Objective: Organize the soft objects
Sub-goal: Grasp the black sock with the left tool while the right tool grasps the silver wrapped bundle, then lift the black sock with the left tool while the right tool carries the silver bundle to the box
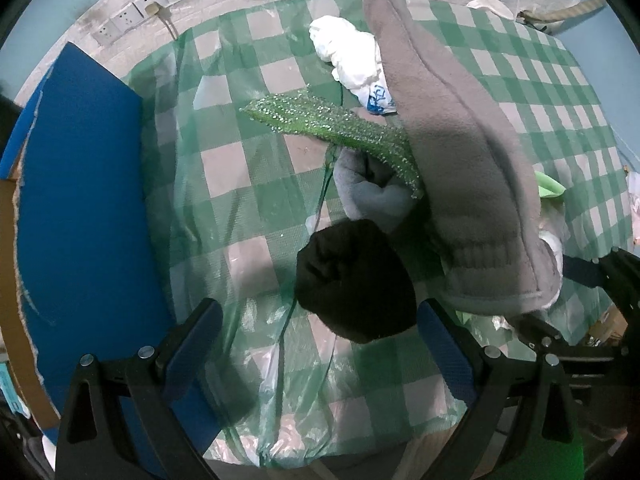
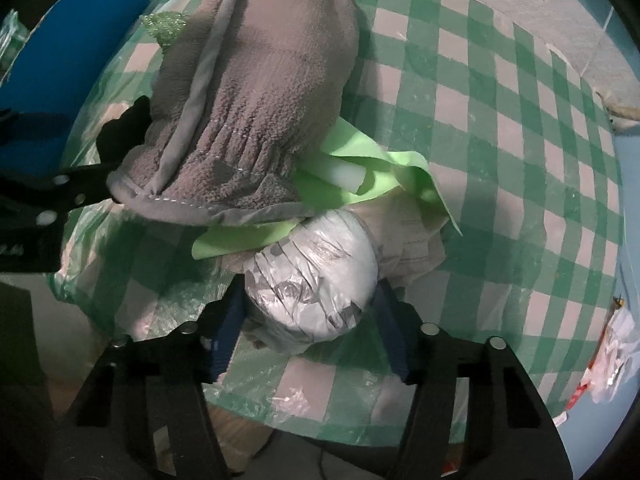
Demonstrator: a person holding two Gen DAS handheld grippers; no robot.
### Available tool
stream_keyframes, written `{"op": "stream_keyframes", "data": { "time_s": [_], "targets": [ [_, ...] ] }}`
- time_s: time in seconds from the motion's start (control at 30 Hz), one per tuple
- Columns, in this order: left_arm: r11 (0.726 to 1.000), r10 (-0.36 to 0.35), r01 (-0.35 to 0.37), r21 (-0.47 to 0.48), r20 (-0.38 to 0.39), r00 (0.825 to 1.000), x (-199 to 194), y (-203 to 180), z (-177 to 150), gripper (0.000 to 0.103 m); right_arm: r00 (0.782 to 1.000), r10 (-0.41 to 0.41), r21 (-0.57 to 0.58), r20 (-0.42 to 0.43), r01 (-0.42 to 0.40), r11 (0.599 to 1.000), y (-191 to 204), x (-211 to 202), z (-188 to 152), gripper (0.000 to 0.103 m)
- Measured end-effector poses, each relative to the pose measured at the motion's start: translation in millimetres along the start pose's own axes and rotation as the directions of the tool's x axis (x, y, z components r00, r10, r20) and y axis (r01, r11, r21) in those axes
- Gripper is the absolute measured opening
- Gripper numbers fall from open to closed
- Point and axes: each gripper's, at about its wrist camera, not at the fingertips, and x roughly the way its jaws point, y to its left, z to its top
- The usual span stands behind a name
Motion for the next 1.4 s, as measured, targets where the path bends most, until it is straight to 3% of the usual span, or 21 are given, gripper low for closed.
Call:
{"op": "stream_keyframes", "data": {
  "time_s": [0.27,0.37,0.43,0.63,1.23,1.4],
  "targets": [
    [1.000,0.015,-0.015,0.013,0.000,1.000,11.9,-1.5,7.3,0.097,1.000,-0.011,0.006,0.002,0.011,1.000,-9.5,-7.1,-9.4,0.056],
    [1.000,0.001,-0.001,0.020,-0.004,1.000,15.9,-0.5,7.1,0.077,1.000,-0.018,0.000,0.008,0.018,1.000,-10.4,-9.1,-9.6,0.056],
    [0.999,-0.041,0.041,0.016,-0.003,0.999,16.5,-2.2,4.8,0.057,1.000,-0.016,0.001,0.011,0.016,1.000,-10.9,-11.6,-9.3,0.056],
    [0.999,-0.043,0.042,0.029,0.031,0.999,14.0,-4.8,-2.8,0.043,1.000,-0.018,0.004,0.023,0.018,1.000,-2.4,-25.5,-2.8,0.056],
    [0.995,-0.014,0.004,0.100,0.095,0.995,-27.6,-5.8,-20.5,0.040,0.990,-0.094,-0.019,0.105,0.096,0.995,26.9,-69.5,-1.5,0.056],
    [0.993,-0.011,-0.002,0.115,0.116,0.993,-42.9,-4.8,-27.7,0.040,0.988,-0.093,-0.008,0.120,0.094,0.995,17.1,-84.7,1.2,0.056]
  ]
}}
